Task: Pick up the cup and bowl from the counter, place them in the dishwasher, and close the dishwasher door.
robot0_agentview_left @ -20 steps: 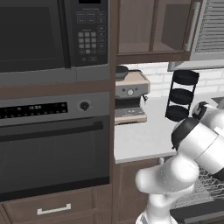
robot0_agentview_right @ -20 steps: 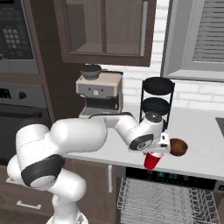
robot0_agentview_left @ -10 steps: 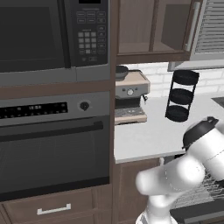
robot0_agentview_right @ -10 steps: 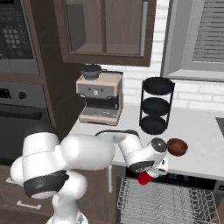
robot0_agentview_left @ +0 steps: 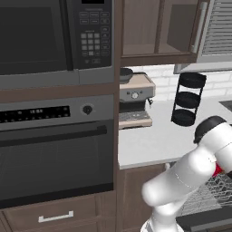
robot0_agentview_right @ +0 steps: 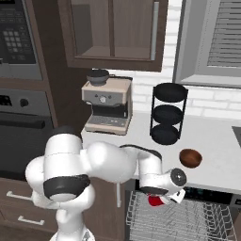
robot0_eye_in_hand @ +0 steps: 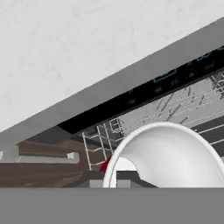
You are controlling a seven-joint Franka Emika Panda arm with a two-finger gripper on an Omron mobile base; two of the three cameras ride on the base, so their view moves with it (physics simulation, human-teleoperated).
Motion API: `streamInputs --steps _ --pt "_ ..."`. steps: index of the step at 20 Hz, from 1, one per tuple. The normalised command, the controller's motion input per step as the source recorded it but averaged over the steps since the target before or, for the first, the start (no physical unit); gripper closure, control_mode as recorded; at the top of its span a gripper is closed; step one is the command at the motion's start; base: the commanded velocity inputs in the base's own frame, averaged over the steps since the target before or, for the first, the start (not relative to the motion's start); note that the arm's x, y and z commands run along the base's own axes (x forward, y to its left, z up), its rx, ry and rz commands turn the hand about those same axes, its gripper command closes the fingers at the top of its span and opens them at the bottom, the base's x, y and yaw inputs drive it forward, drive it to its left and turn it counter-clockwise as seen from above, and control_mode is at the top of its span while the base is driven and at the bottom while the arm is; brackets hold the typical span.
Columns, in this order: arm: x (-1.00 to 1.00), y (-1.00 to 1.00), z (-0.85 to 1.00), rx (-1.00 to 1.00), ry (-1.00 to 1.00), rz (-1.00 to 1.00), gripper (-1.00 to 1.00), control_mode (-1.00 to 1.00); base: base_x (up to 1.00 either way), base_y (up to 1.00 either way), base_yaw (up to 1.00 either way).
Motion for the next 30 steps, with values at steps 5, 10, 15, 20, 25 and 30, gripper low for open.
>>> streamInputs --steps 5,10,15,20,25,30 --pt "0.0 0.0 -0.59 0.02 -0.08 -0.11 1.0 -1.0 0.0 0.0 0.0" --pt "0.0 -0.21 -0.68 0.0 -0.08 -0.02 1.0 -1.0 0.0 0.0 0.0" --pt "0.15 -0.23 -0.37 -0.02 -0.05 0.0 1.0 -1.0 0.0 0.0 0.0" --pt "0.39 -0.16 -0.22 -0.1 0.02 0.0 1.0 -1.0 0.0 0.0 0.0" --pt "0.51 -0.3 -0.32 -0.13 0.13 0.01 1.0 -1.0 0.0 0.0 0.0" --pt "0.15 -0.48 -0.51 -0.1 0.07 0.07 1.0 -1.0 0.0 0.0 0.0"
